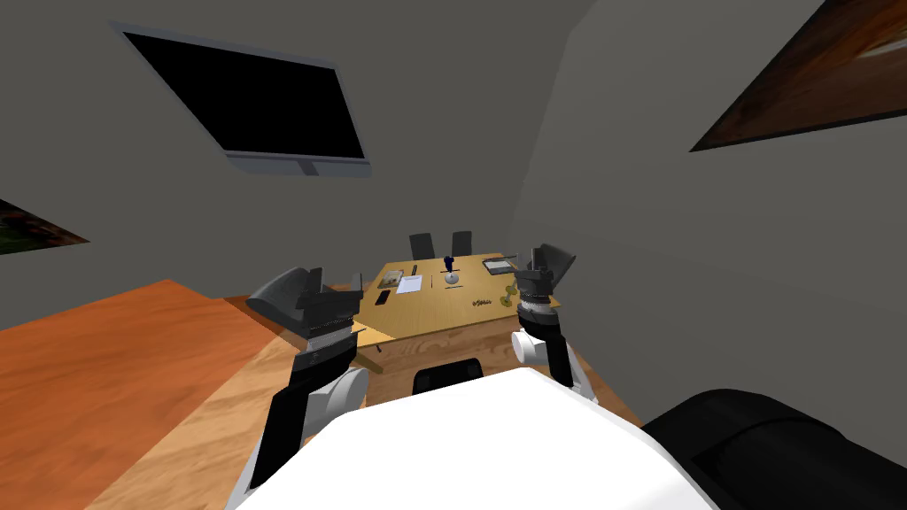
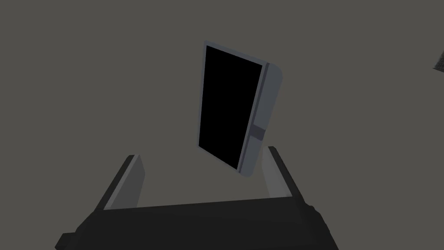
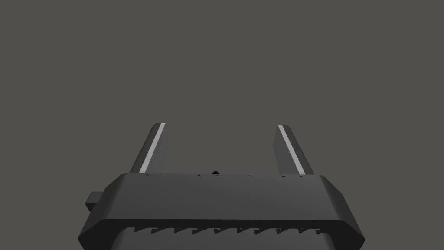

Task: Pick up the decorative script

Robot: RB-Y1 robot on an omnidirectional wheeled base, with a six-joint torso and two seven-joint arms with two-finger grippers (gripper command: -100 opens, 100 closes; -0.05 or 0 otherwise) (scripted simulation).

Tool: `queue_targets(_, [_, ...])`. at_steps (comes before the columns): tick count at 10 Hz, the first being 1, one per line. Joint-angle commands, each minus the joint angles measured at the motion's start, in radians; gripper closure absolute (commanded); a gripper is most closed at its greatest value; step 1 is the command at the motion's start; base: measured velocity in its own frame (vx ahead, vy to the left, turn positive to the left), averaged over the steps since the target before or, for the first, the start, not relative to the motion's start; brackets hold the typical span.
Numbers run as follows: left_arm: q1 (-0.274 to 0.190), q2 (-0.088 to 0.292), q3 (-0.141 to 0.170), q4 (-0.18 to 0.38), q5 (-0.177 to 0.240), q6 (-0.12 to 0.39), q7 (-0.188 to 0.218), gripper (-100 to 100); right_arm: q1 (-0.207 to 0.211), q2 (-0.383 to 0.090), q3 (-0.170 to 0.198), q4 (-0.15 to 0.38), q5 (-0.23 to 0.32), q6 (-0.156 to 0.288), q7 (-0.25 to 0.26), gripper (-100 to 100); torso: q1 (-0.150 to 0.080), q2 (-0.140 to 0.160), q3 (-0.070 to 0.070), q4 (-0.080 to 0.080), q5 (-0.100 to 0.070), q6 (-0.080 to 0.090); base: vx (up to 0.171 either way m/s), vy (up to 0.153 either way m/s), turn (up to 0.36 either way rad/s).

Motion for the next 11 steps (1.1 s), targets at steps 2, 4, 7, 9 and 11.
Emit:
queue_targets(2, [0.000, 0.000, 0.000, 0.000, 0.000, 0.000, 0.000, 0, 0.000, -0.060, 0.011, 0.009, 0.016, -0.013, 0.004, -100, 0.000, 0.001, 0.001, 0.000, 0.000, 0.000, -0.036, 0.013, 0.022])
queue_targets(4, [0.000, 0.000, 0.000, 0.000, 0.000, 0.000, 0.000, 0, 0.000, -0.110, 0.027, 0.027, 0.039, -0.030, 0.011, -100, 0.002, 0.004, 0.002, 0.001, 0.000, 0.000, -0.079, 0.038, 0.047])
queue_targets(7, [0.000, 0.000, 0.000, 0.000, 0.000, 0.000, 0.000, 0, 0.001, -0.176, 0.063, 0.080, 0.089, -0.062, 0.026, -100, 0.004, 0.007, 0.004, 0.002, 0.001, 0.000, -0.117, 0.059, 0.076])
queue_targets(9, [0.000, 0.000, 0.000, 0.000, 0.000, 0.000, 0.000, 0, 0.004, -0.217, 0.094, 0.136, 0.130, -0.084, 0.039, -100, 0.004, 0.010, 0.006, 0.002, 0.001, 0.000, -0.151, 0.057, 0.119])
queue_targets(11, [0.000, 0.000, 0.000, 0.000, 0.000, 0.000, 0.000, 0, 0.005, -0.238, 0.112, 0.170, 0.152, -0.094, 0.047, -100, 0.002, 0.008, 0.005, 0.002, 0.001, 0.000, -0.098, 0.044, 0.077])
